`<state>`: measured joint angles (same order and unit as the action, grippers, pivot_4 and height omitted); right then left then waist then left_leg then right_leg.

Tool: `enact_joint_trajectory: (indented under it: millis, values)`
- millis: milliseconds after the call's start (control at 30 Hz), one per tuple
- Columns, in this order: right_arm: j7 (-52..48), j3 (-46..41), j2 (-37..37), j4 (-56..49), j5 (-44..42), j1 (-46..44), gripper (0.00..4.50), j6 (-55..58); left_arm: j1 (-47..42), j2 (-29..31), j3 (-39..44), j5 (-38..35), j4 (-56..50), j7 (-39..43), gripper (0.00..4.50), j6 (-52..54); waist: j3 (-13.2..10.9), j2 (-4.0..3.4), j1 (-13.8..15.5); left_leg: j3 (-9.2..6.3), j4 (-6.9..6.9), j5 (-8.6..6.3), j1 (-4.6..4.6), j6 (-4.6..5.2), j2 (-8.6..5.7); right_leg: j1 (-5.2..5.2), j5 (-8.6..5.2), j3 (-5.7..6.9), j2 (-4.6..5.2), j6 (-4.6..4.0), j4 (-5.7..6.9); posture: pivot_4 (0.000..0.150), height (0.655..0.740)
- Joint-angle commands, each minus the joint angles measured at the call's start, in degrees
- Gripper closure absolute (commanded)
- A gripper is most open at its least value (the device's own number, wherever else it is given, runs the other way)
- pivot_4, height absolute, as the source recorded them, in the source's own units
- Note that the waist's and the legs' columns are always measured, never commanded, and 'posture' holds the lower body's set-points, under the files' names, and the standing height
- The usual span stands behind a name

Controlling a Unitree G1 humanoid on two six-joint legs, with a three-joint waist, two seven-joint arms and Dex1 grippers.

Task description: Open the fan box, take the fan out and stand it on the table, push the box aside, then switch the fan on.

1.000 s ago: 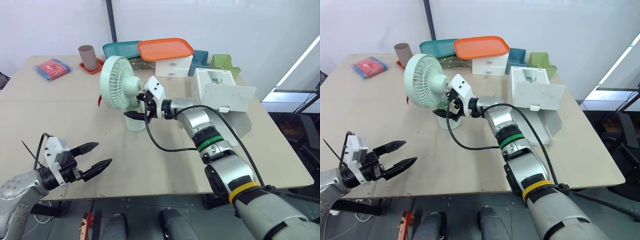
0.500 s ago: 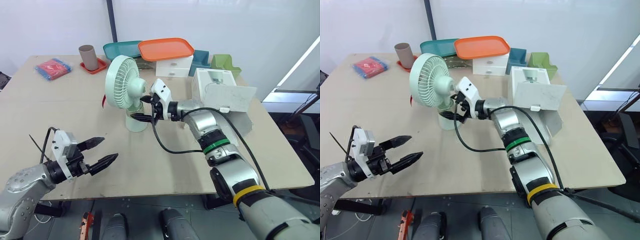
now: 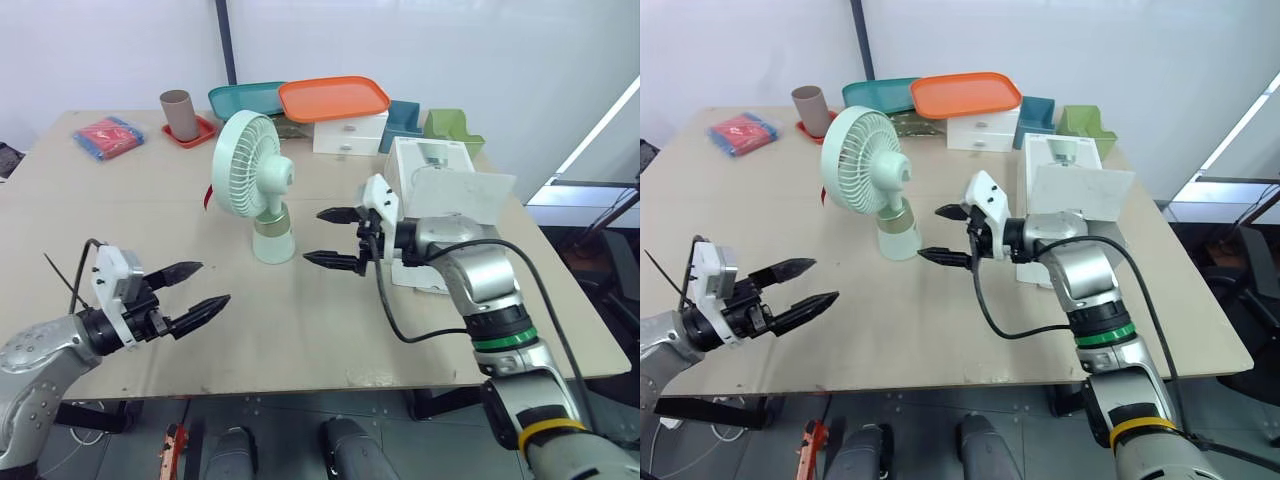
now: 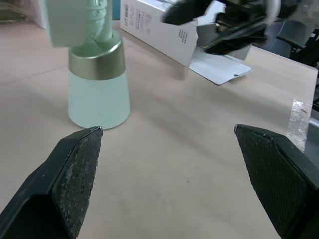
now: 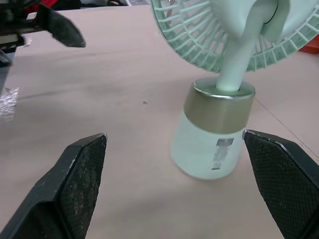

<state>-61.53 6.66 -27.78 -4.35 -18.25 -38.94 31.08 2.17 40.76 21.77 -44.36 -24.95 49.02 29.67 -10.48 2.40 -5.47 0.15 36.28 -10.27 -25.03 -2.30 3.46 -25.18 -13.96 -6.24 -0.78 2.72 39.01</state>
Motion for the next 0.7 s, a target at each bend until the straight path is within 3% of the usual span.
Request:
enact_joint_trajectory:
  millis: [33, 333, 700]
  values:
    - [2.9, -7.2, -3.3, -14.9, -7.8, 4.3, 0.04, 7.7, -0.3, 2.3, 7.7, 0.6, 5.2, 2.7, 0.00, -4.5, 0.0, -0.01, 0.1, 0.00, 0.00, 0.00, 0.01, 0.00, 0.00, 0.02, -0.02, 0.01, 0.00, -0.01, 0.00, 0.150, 0.7400]
    - [3.2, -11.2, -6.4, -18.8, -9.1, 11.2, 0.04, 6.6, 2.7, 4.2, 11.4, 2.7, 7.2, 6.3, 0.00, -7.7, 0.0, 0.01, 0.0, 0.02, 0.01, 0.00, 0.05, 0.00, 0.02, -0.02, -0.10, 0.01, -0.01, -0.33, 0.01, 0.150, 0.7400]
    - [4.9, -9.7, -7.6, -20.2, -8.3, 16.8, 0.04, 3.3, 2.1, 2.9, 8.7, 4.2, 8.1, 7.6, 0.00, -9.8, 0.0, 0.03, 0.3, 0.07, 0.02, 0.00, 0.04, 0.00, -0.03, 0.00, -0.15, -0.02, 0.08, -0.30, -0.01, 0.150, 0.7400]
